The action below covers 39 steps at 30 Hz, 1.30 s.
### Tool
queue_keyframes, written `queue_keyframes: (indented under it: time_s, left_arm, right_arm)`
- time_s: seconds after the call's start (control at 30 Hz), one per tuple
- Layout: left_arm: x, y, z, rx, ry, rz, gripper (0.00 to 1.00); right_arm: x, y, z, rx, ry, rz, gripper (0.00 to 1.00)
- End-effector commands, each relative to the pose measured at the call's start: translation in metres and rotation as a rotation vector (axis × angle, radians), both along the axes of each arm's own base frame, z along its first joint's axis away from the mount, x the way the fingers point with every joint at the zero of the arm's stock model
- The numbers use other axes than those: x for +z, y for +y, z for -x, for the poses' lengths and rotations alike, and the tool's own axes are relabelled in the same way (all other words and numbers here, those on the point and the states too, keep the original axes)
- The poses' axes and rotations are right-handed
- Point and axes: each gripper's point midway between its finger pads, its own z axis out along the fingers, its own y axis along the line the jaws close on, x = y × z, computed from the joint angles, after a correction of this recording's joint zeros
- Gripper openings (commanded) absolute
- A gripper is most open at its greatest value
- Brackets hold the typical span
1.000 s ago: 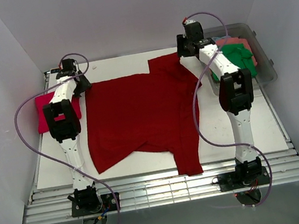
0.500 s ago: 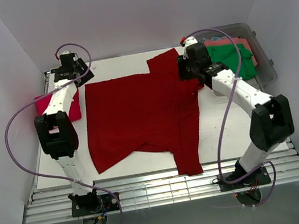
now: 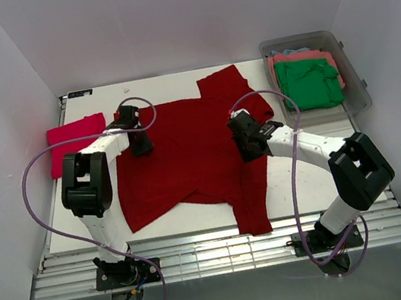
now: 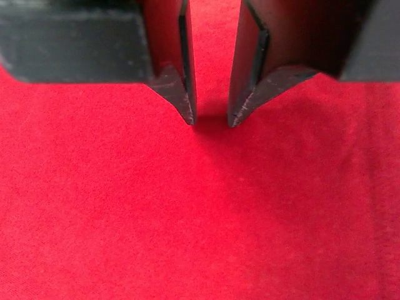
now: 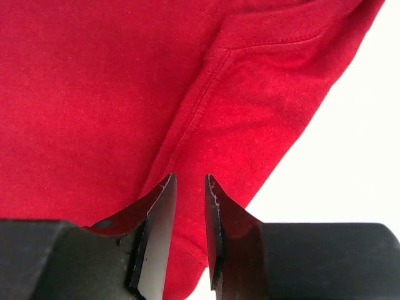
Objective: Fold and stack the t-shirts
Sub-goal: Flatten the tshirt out
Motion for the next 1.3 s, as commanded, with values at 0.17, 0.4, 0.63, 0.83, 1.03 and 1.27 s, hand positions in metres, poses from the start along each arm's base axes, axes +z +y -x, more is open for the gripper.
queue_keyframes:
  time_s: [0.17,0.4,0.63,0.83,1.03,1.27]
  left_arm:
    - [0.030,0.001,0.011,0.011,-0.072,0.032,0.38]
    - [0.022,0.002,0.025,0.015,-0.045,0.036,0.34]
    - [0.024,0.005,0.031,0.018,-0.052,0.032,0.31]
    - [0.023,0.005,0.036,0.017,-0.044,0.032,0.30]
    - [0.024,0.008,0.038,0.020,-0.049,0.023,0.29]
    - [0.023,0.007,0.039,0.019,-0.045,0.026,0.26]
  right_arm:
    - [-0.011,0.002,0.005,-0.059,0.001,0.016,0.33]
    - [-0.021,0.013,0.011,-0.046,0.020,-0.012,0.38]
    - [-0.024,0.022,0.012,-0.046,0.029,-0.037,0.40]
    - [-0.037,0.023,0.016,-0.038,0.057,-0.017,0.39]
    - [-0.042,0.016,0.021,-0.042,0.066,0.012,0.20]
    - [-0.014,0.002,0.027,-0.059,0.029,0.036,0.12]
